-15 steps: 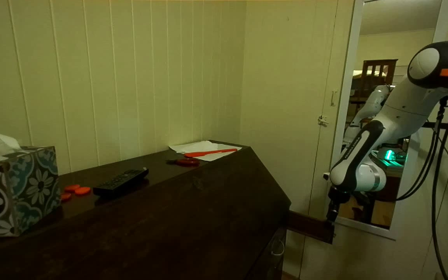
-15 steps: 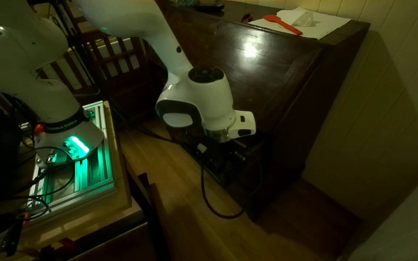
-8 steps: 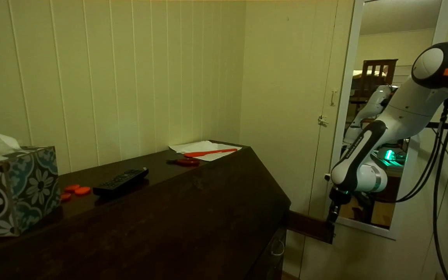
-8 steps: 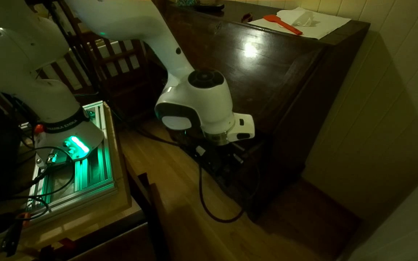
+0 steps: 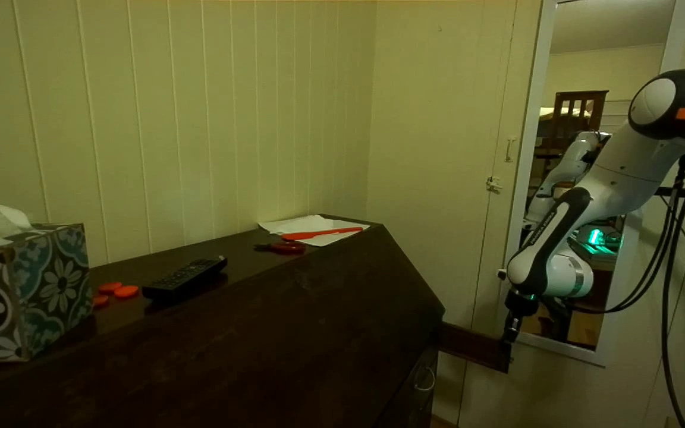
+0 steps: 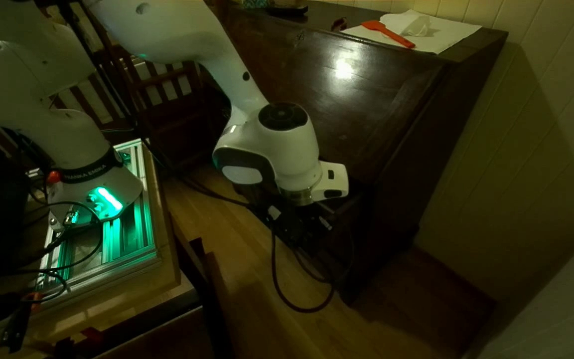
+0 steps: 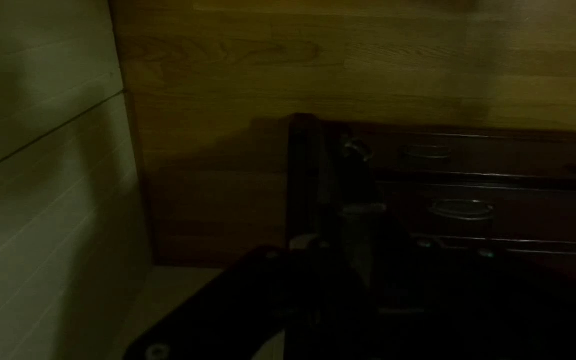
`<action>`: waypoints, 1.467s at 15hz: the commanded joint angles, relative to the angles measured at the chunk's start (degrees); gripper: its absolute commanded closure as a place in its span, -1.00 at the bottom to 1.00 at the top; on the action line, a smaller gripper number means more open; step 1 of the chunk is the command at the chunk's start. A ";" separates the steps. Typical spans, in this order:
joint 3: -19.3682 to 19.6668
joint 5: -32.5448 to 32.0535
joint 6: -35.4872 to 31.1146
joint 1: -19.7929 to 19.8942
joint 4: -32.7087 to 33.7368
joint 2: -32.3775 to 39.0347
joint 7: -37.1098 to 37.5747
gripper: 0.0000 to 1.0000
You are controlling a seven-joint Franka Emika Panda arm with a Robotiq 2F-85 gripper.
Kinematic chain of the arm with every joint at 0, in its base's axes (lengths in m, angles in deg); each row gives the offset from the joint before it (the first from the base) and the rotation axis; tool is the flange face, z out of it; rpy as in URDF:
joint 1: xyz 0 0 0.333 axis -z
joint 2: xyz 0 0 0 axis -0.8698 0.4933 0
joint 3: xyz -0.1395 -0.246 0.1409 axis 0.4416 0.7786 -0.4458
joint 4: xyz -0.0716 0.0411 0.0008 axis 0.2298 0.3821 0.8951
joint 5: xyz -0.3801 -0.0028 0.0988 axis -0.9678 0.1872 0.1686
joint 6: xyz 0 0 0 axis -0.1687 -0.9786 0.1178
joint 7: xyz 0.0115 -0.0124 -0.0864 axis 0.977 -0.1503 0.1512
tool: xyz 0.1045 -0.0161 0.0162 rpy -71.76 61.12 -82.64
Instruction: Push out the compartment on the far right side of the dresser
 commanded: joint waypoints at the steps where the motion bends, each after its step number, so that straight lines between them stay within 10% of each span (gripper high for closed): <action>1: -0.93 0.89 0.63 1.21 0.88 0.72 -1.48 0.94; 22: -2.64 -0.40 -1.28 7.52 -7.40 -5.21 -2.61 0.88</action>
